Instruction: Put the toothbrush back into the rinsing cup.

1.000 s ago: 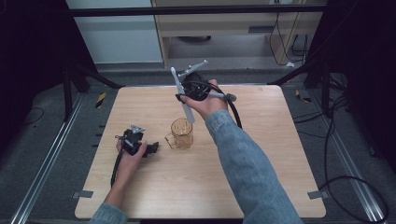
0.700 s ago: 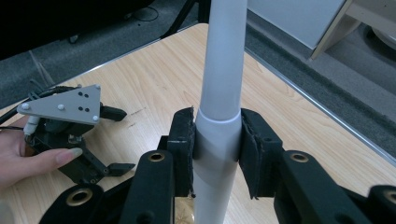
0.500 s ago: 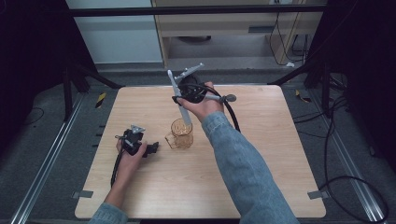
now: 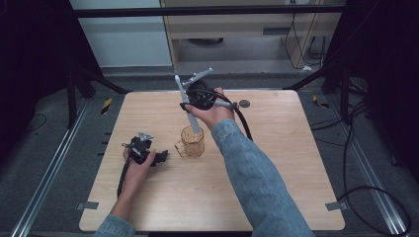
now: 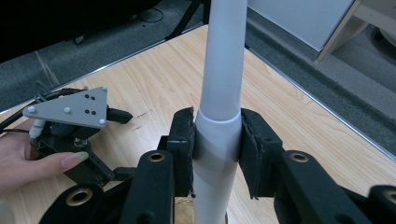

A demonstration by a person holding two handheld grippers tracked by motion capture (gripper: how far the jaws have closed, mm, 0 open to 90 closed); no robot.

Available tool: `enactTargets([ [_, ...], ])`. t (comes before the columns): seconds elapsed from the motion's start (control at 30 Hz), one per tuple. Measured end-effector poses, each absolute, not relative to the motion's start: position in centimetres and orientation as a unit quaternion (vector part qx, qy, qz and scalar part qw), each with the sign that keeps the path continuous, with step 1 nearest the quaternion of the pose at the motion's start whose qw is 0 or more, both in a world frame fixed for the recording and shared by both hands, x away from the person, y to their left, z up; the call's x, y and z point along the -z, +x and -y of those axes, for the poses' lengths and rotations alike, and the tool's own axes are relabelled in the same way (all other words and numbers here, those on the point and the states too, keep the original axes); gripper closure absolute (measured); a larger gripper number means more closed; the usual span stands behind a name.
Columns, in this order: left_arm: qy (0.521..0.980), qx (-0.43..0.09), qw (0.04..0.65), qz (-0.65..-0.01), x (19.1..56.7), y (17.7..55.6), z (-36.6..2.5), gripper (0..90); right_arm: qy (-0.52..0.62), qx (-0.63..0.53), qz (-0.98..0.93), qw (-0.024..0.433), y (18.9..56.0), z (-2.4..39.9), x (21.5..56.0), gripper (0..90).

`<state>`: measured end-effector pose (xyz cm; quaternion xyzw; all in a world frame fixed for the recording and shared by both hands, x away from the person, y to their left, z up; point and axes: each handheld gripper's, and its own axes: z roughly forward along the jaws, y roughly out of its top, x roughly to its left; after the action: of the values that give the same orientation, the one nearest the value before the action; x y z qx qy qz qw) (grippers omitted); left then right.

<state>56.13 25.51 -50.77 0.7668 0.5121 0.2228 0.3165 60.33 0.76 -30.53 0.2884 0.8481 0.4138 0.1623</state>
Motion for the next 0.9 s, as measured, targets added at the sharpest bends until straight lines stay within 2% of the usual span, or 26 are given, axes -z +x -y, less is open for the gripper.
enactTargets([
  [0.9,0.768,-0.222,0.317,-0.511,50.8,56.2,-25.5,0.0,0.293,-0.390,-0.863,0.130,59.7,-1.8,35.8,67.5],
])
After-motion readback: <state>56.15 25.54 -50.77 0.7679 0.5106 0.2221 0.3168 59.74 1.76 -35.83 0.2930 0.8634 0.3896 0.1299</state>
